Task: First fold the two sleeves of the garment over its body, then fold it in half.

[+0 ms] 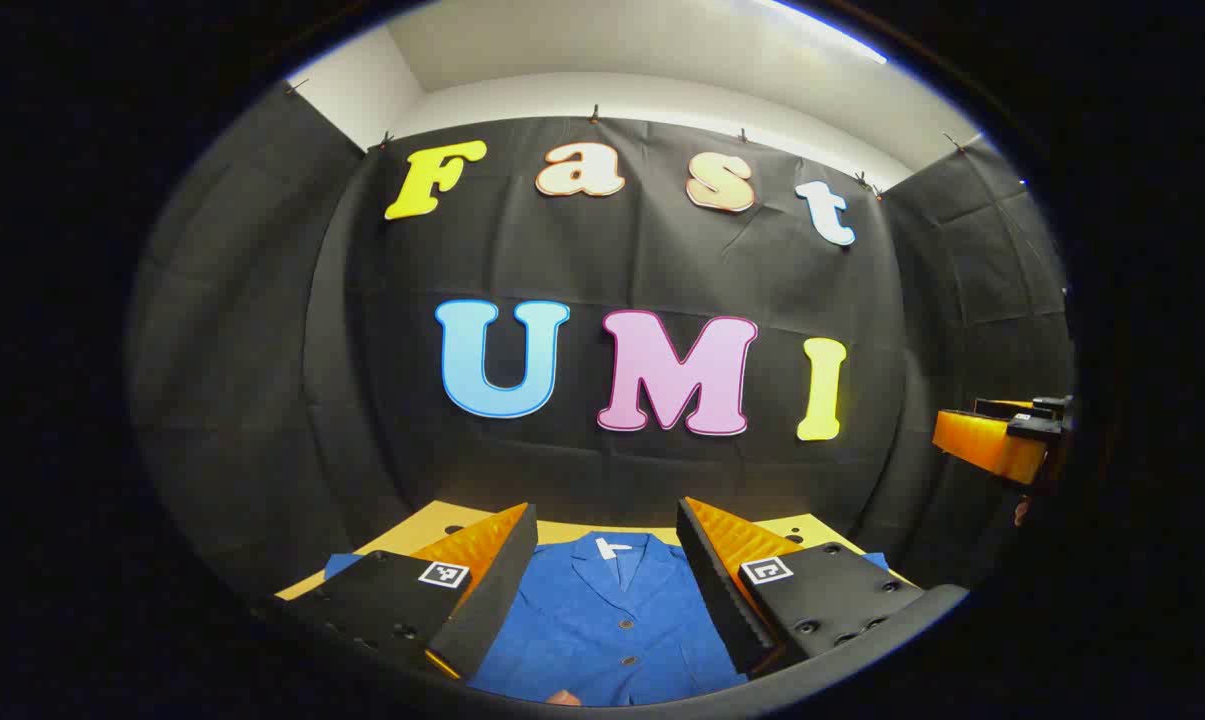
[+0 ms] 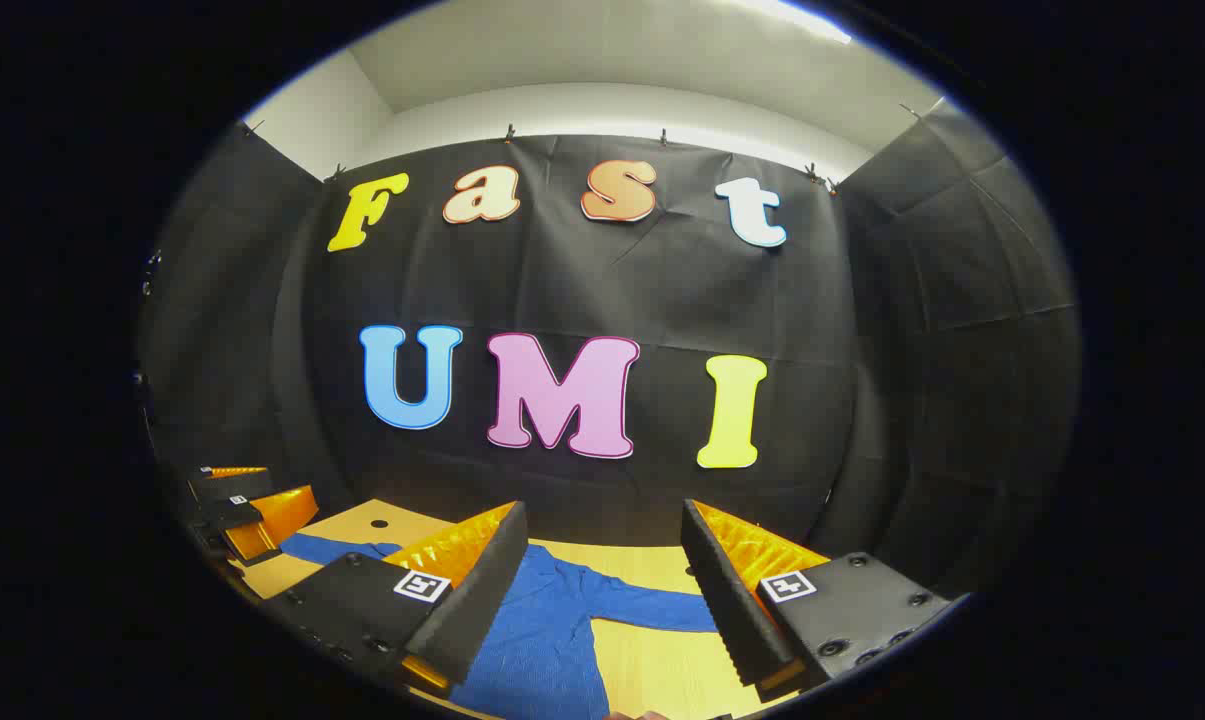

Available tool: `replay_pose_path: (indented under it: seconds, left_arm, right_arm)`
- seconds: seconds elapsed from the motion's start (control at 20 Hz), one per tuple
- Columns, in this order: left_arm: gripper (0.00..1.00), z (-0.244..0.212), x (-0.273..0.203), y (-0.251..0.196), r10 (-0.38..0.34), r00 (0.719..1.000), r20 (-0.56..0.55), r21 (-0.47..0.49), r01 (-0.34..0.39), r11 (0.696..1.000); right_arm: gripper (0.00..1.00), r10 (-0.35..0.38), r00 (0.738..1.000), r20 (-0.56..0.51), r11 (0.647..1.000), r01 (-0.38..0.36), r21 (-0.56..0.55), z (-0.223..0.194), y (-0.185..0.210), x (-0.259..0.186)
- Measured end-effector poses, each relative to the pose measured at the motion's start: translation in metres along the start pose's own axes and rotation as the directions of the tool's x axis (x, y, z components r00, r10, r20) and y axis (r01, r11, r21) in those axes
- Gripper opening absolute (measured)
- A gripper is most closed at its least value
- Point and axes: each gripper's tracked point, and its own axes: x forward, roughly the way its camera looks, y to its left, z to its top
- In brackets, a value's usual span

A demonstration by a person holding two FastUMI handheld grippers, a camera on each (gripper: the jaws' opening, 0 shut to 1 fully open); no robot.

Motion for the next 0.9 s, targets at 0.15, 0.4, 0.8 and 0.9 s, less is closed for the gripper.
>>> replay_pose_path:
  seconds: [0.15, 0.4, 0.8, 0.9]
  left_arm:
    - [0.81, 0.001, -0.007, -0.007, -0.012, 1.0, -0.001, -0.012, 0.012, 1.0]
    - [0.82, -0.001, -0.019, 0.001, 0.005, 1.0, -0.005, -0.001, -0.005, 1.0]
    - [0.81, 0.007, -0.037, 0.017, 0.049, 0.999, 0.019, 0.009, -0.049, 0.999]
    - [0.81, 0.008, -0.04, 0.011, 0.029, 0.999, 0.025, -0.014, -0.029, 0.999]
  right_arm:
    - [0.96, 0.002, 1.0, -0.003, 1.0, -0.002, 0.011, -0.001, 0.002, -0.005]
    - [0.95, -0.011, 1.0, 0.002, 1.0, 0.011, 0.001, -0.003, -0.001, -0.011]
    - [0.95, -0.006, 1.0, -0.002, 1.0, 0.006, -0.002, -0.007, 0.006, -0.024]
    - [0.96, -0.002, 1.0, 0.001, 1.0, 0.002, -0.004, -0.005, 0.007, -0.026]
